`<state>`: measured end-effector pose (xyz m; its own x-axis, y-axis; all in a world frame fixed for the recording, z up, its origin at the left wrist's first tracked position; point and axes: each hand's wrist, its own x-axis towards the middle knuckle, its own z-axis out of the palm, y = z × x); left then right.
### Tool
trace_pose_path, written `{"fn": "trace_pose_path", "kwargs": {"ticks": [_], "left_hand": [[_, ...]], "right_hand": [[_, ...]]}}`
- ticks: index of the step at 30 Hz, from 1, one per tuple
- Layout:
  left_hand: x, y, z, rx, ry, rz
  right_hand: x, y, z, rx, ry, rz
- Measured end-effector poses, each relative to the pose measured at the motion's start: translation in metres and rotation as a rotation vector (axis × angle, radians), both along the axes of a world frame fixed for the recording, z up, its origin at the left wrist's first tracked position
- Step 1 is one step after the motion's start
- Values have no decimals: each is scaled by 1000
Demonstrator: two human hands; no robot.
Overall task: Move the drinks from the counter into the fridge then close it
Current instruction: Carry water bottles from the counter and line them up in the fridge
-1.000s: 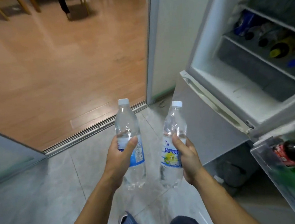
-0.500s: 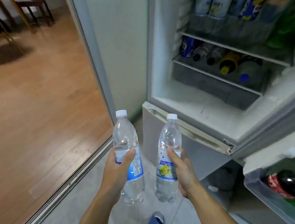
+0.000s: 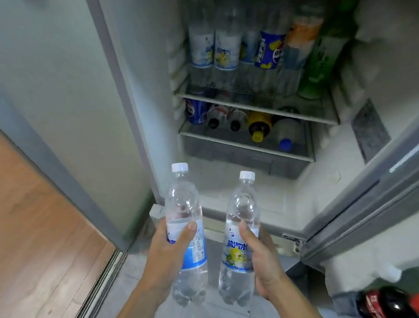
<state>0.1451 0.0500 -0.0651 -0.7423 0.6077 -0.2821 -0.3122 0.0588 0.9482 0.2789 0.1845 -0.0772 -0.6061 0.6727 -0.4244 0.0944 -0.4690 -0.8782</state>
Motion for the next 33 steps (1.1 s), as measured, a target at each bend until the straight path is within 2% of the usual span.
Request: {"fn": "trace_pose_path", "kwargs": {"ticks": [6,11,17,23,26,30,33], "left_hand": [[-49,54,23,72,-12,-141],[-95,116,68,182,133,-281],[-131,198,136,272,378,-246],[-151,268,167,329,563,-191],[-160,293,173,308,627,-205],[-162,317,170,247,667,-234],[-161,324,161,266,665,-160]], "right_hand": [[-29,25,26,107,40,-142],[-62,64,67,280,108,-310],[-97,134,138,455,199,-489],[-124,185,184,619,277,-572],[-138,204,196,643,281,-550],[-158,225,195,657,188,-555],[-167,237,186,663,156,-545]]}}
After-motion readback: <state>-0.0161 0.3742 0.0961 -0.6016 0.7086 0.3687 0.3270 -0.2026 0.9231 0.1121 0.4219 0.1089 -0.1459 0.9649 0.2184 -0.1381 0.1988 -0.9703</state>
